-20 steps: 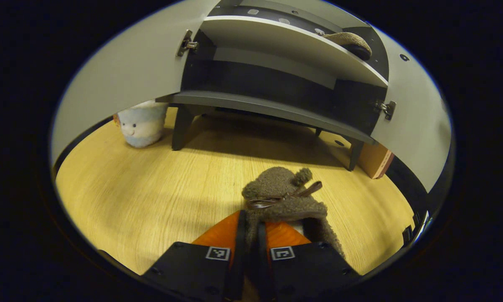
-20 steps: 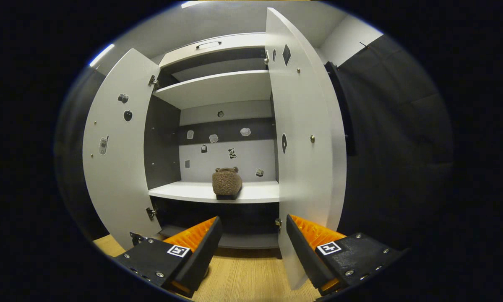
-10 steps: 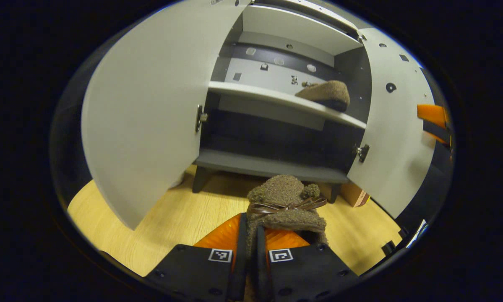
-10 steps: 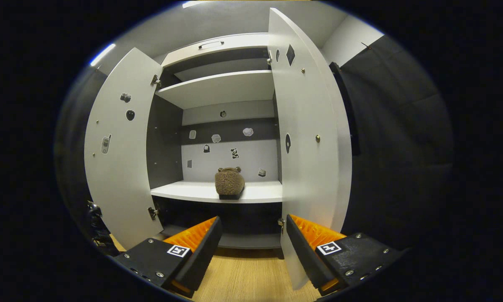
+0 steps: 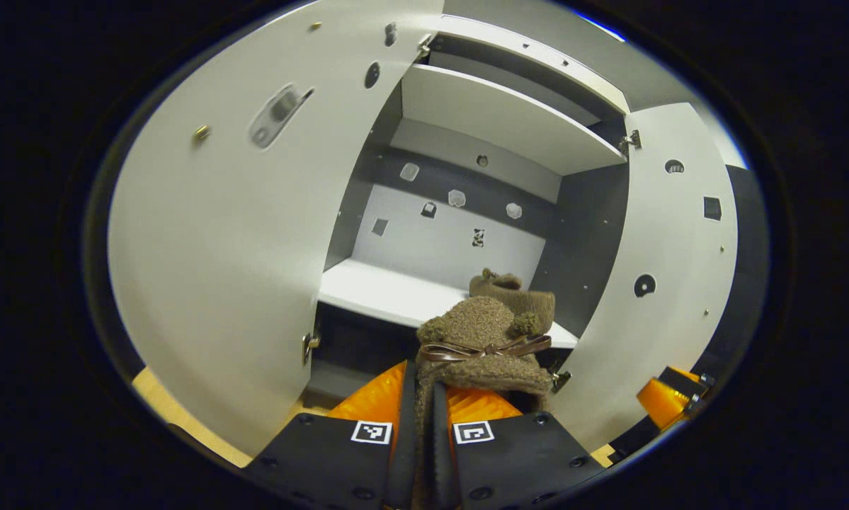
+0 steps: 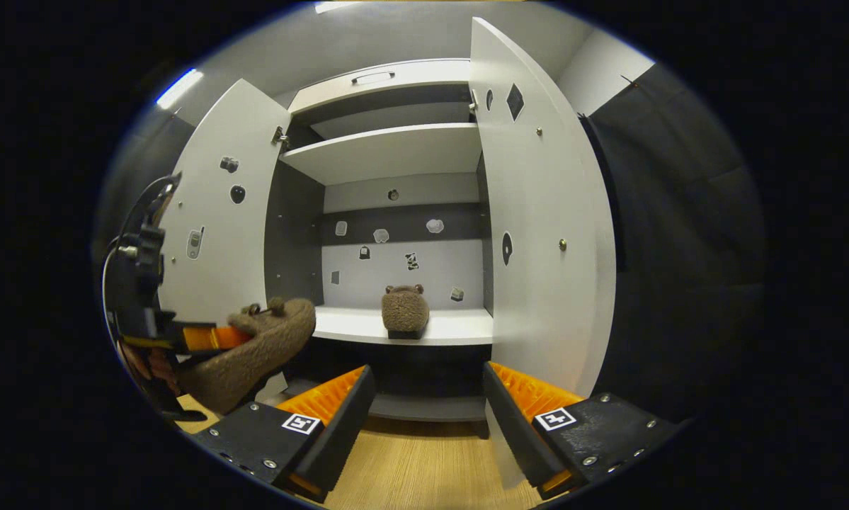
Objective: Grab one shoe with the right hand and put it into the shoe cabinet, grab the other shoe with the left hand and put it into the shoe cabinet; then close the right door with the right hand and the left door with the left hand.
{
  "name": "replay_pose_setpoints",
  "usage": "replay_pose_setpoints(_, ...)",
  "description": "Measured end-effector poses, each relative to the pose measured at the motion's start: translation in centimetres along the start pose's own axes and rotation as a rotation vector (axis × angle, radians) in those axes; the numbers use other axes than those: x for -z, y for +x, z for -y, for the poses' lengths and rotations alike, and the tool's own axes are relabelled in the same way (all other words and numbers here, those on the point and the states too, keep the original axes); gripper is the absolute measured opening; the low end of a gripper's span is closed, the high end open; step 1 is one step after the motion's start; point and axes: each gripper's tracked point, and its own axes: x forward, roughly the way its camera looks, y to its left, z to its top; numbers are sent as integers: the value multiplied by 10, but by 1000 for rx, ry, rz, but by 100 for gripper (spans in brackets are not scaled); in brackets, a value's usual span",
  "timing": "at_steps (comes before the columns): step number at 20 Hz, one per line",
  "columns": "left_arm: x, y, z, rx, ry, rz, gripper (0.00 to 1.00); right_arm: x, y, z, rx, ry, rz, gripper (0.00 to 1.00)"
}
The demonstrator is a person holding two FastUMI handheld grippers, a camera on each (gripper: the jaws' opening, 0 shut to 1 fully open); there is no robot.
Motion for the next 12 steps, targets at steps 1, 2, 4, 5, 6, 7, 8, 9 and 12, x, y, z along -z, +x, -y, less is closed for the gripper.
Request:
replay_pose_setpoints(1,-14,16,1,-3,17,17,18,0,-1,-2,-2,-1,2,94)
replay_pose_setpoints(2,-27,34,3,-7,33,29,18,0,-2,-3,-2,0,2,94)
replay_pose_setpoints(4,-43,70,4,-23,55,24,18,-3,-5,-7,-6,5,8,94)
replay_pose_setpoints(5,-47,88,3,-30,52,11,18,-3,-6,-10,-7,6,8,94)
replay_pose_setpoints(6,-50,109,2,-34,45,-3,18,-3,-6,-12,-5,6,4,94)
replay_pose_setpoints(7,-53,129,0,-42,43,-10,18,-3,-7,-12,-2,5,2,94)
replay_pose_setpoints(8,-53,148,-6,-65,38,-23,18,-4,-10,-13,0,2,1,94)
replay_pose_setpoints(9,-51,165,-10,-80,37,-41,18,-5,-9,-14,1,-2,2,94)
replay_pose_setpoints(12,-32,214,-23,-111,26,-131,18,-12,-11,-13,5,6,9,94)
